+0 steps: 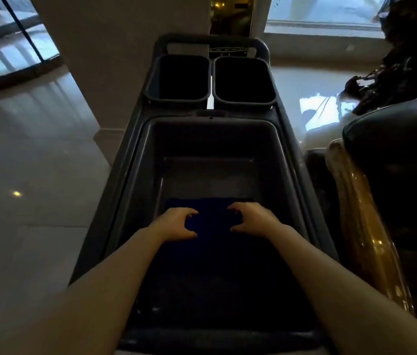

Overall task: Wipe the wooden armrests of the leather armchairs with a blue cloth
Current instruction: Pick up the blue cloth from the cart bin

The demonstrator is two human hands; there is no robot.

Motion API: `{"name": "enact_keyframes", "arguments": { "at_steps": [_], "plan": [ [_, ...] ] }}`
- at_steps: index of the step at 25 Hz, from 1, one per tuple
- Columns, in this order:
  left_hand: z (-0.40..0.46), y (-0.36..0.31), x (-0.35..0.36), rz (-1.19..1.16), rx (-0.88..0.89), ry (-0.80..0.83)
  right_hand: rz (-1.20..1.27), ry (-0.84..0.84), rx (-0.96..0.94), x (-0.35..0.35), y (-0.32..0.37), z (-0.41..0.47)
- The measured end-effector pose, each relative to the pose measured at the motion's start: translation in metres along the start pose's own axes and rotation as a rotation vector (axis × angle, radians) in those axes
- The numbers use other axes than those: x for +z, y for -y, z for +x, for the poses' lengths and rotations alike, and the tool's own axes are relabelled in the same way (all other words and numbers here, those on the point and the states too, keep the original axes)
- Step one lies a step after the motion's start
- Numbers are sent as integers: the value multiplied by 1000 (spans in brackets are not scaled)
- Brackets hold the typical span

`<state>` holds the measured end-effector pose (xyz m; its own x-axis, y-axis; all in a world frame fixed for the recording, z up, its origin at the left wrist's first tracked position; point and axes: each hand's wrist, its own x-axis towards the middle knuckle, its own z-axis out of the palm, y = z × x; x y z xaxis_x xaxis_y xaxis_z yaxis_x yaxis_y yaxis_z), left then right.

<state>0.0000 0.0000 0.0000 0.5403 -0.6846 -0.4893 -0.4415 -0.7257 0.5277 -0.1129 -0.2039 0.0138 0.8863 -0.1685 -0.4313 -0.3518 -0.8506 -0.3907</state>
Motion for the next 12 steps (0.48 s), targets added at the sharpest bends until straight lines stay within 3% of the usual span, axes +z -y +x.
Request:
{"name": "enact_keyframes", "arguments": {
  "at_steps": [4,8,12],
  "plan": [
    [7,10,30,38,-65,20,-62,52,48,27,-10,8],
    [6,10,53,55,-97,-279,-45,-126,52,51,-15,9],
    [-4,4,61,93,-167,-352,-10,-199,69,63,-12,5]
  ]
}}
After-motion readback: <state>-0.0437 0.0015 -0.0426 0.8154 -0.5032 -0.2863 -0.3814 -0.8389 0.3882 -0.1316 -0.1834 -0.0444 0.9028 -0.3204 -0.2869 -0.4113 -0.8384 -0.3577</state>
